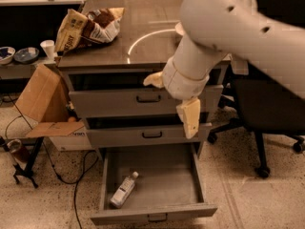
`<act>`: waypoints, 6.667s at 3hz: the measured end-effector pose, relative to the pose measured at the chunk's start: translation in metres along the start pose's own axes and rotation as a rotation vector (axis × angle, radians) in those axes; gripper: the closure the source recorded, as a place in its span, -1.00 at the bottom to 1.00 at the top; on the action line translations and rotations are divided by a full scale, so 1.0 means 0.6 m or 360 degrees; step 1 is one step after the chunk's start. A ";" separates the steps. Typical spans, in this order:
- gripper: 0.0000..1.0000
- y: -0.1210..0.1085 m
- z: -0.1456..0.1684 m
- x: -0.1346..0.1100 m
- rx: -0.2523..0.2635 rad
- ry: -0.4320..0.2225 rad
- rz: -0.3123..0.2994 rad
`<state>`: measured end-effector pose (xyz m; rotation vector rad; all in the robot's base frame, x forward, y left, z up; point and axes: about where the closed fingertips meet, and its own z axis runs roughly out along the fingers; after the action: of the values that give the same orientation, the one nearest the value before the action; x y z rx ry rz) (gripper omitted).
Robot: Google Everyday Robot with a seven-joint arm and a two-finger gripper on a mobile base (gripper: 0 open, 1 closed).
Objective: Pick blue plastic bottle from bottom drawer and place on counter
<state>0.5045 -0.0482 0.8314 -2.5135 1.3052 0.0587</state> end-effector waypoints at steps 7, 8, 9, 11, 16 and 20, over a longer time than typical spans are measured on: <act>-1.00 -0.089 0.442 -0.117 -0.0063 -0.0471 -0.1085; -1.00 -0.088 0.462 -0.110 -0.0035 -0.0411 -0.1103; -1.00 -0.070 0.540 -0.082 -0.0004 -0.0388 -0.1153; -1.00 -0.023 0.786 -0.026 0.0070 -0.0491 -0.1282; -1.00 -0.007 1.033 -0.031 -0.0013 -0.0650 -0.1174; -1.00 0.064 1.217 0.029 -0.0342 -0.0586 -0.0796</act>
Offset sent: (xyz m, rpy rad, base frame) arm -0.0025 -0.0005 -0.0039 -0.0143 -0.0156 0.0633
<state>0.5596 0.1279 0.1236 -2.7559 0.5360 0.5435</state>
